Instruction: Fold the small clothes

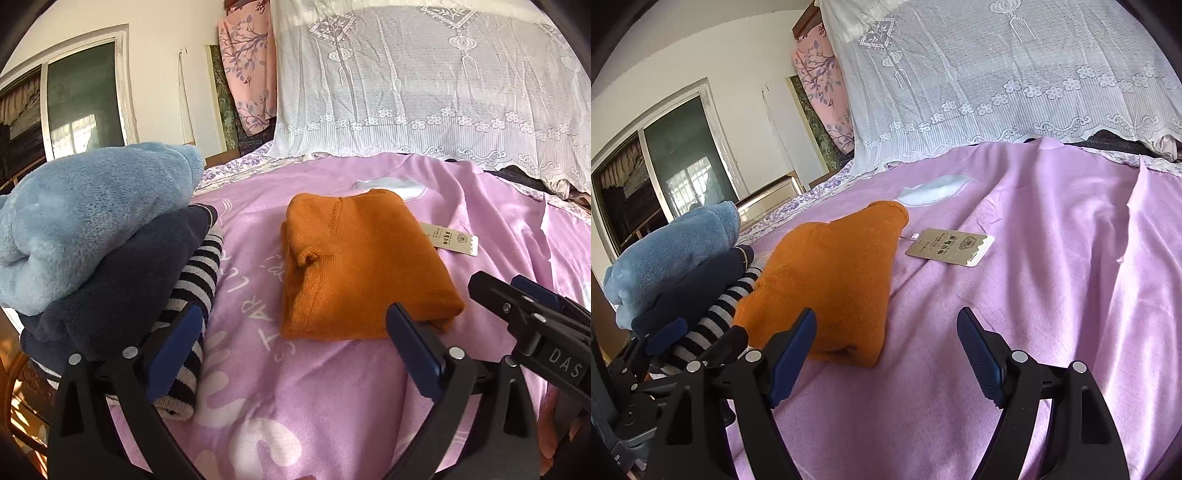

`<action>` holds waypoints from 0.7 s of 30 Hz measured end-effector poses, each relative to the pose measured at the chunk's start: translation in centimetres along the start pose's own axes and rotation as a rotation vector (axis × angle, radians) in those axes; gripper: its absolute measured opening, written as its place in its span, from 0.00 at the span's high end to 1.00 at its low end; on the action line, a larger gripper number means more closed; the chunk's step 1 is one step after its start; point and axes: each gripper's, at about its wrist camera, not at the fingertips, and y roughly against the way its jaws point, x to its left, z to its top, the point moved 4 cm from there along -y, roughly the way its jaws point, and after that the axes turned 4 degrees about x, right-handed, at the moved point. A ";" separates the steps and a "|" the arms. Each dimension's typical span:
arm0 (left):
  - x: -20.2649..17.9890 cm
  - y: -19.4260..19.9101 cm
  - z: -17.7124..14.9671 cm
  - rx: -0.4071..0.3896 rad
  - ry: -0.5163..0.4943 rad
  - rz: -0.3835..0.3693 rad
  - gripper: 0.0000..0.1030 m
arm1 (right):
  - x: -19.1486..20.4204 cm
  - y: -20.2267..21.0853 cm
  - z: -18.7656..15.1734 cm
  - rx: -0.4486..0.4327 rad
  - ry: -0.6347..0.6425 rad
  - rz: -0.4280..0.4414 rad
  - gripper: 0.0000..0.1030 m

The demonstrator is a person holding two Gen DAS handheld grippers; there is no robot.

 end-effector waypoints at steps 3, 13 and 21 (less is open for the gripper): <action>1.2 0.8 -0.3 -0.025 0.054 -0.022 0.04 | 0.3 1.3 -0.7 -0.024 0.011 0.014 0.22; 4.7 1.4 -1.7 -0.058 0.250 -0.100 0.04 | 5.0 5.2 -3.2 -0.097 0.225 -0.029 0.17; 3.9 2.2 -1.8 -0.078 0.207 -0.072 0.04 | 5.3 6.6 -3.7 -0.128 0.223 -0.063 0.16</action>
